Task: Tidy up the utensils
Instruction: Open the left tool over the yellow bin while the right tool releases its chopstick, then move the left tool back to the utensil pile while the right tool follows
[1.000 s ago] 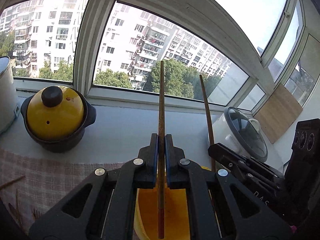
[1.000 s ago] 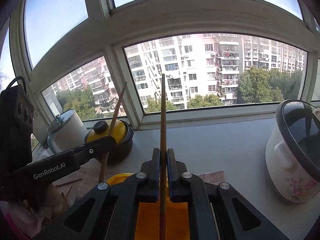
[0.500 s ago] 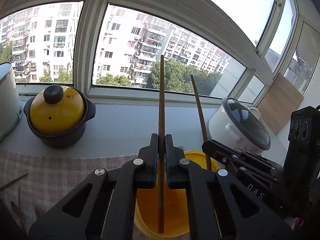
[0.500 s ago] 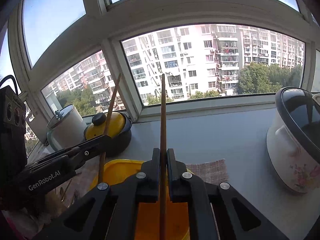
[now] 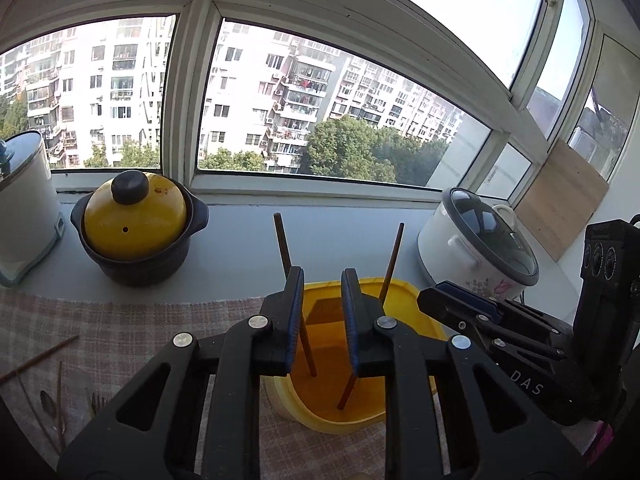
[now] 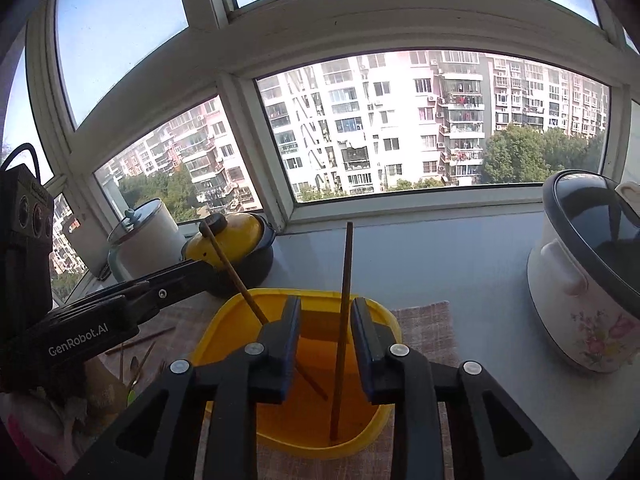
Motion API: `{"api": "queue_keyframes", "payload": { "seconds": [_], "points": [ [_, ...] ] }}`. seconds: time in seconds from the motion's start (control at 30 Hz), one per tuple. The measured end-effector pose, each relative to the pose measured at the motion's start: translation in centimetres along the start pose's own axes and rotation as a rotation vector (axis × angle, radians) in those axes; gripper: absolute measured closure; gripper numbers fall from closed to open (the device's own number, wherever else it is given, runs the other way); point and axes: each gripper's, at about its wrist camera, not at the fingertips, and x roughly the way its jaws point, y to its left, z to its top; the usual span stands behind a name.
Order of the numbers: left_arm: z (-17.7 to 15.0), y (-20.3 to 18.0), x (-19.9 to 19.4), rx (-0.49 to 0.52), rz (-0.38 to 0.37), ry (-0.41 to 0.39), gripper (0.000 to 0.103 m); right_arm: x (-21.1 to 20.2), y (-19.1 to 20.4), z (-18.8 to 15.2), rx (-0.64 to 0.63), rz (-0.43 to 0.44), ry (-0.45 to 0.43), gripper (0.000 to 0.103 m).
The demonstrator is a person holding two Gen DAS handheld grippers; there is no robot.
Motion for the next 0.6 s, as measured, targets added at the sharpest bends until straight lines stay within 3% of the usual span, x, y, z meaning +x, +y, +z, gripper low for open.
{"api": "queue_keyframes", "payload": {
  "seconds": [0.23,0.3,0.43,0.6],
  "points": [
    [-0.6,0.2,-2.0,0.001,0.021,0.001,0.085,-1.7,0.6,-0.6,-0.011,-0.005,-0.005,0.072],
    [-0.8,0.4,-2.8,0.003,0.024,0.001,0.085,-2.2,0.9,-0.8,-0.009,-0.004,-0.011,0.058],
    [-1.4,1.2,-4.1,0.011,0.028,0.016,0.085,-3.4,2.1,-1.3,-0.018,-0.017,-0.030,0.046],
    [-2.3,3.1,-6.1,0.013,0.037,0.036,0.085,-4.6,4.1,-2.3,-0.029,-0.028,-0.047,0.023]
  ]
}}
